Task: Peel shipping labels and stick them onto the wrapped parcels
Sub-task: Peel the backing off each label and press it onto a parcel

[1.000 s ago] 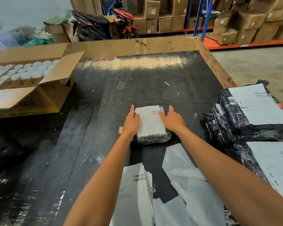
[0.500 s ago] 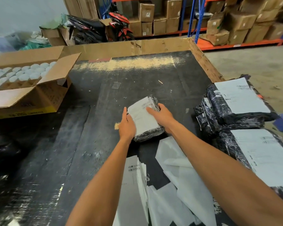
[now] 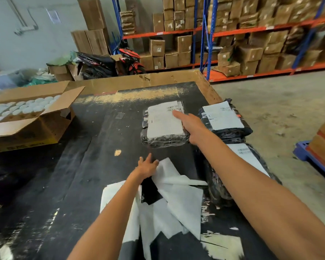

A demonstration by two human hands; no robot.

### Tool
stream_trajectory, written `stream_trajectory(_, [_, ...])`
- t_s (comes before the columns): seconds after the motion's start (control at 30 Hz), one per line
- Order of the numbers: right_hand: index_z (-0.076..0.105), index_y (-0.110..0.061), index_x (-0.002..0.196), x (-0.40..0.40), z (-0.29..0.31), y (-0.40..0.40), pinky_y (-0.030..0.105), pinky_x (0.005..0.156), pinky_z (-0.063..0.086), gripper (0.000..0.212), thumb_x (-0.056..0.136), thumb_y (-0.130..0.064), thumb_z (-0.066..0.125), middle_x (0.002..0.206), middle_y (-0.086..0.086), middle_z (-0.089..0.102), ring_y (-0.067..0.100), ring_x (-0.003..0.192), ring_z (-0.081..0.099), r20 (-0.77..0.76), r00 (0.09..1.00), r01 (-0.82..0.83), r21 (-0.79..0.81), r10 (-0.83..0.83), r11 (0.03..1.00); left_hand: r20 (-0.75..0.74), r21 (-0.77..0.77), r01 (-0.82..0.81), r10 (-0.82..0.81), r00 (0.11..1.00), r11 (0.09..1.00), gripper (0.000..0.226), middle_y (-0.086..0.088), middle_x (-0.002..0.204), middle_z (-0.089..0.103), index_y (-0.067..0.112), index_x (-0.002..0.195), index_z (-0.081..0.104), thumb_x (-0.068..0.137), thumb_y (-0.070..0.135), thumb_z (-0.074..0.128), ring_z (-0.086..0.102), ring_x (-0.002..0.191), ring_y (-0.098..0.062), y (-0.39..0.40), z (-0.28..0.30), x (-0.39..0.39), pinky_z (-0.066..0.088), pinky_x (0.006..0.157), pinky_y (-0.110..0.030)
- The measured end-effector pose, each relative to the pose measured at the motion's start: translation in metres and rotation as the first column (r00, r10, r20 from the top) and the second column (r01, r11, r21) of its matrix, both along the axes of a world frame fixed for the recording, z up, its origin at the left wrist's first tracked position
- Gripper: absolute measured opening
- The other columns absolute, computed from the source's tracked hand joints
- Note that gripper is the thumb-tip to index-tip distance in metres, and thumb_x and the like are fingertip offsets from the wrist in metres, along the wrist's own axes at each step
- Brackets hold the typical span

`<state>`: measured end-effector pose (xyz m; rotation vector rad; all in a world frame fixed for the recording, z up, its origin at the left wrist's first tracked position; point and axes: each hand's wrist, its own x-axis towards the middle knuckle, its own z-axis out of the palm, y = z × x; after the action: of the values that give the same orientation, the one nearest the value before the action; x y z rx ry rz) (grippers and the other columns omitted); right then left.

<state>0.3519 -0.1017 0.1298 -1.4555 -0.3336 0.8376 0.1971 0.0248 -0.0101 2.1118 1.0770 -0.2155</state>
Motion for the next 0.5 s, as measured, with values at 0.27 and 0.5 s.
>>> stream_trajectory(0.27, [0.075,-0.015,0.109,0.016,0.014,-0.148,0.031,0.055,0.061,0.028,0.090,-0.035,0.076,0.095,0.006,0.081,0.022,0.082,0.079,-0.034,0.999,-0.025,0.025,0.026,0.999,-0.136,0.412,0.159,-0.112,0.984,0.897,0.075,-0.017,0.168,-0.006,0.015,0.161,0.005,0.104,0.056,0.029,-0.006,0.155,-0.036,-0.074,-0.033,-0.015,0.000,0.124,-0.048])
stream_trajectory(0.5, [0.074,-0.011,0.101,0.037,-0.010,-0.223,0.031,0.059,0.061,0.021,0.093,-0.031,0.073,0.092,0.008,0.081,0.021,0.075,0.079,-0.053,0.996,0.063,-0.075,-0.067,0.995,-0.182,0.423,0.150,-0.079,0.980,0.894,0.073,-0.010,0.168,-0.014,0.020,0.161,-0.004,0.104,0.057,0.021,-0.013,0.155,-0.028,-0.084,-0.032,-0.017,-0.007,0.125,-0.047])
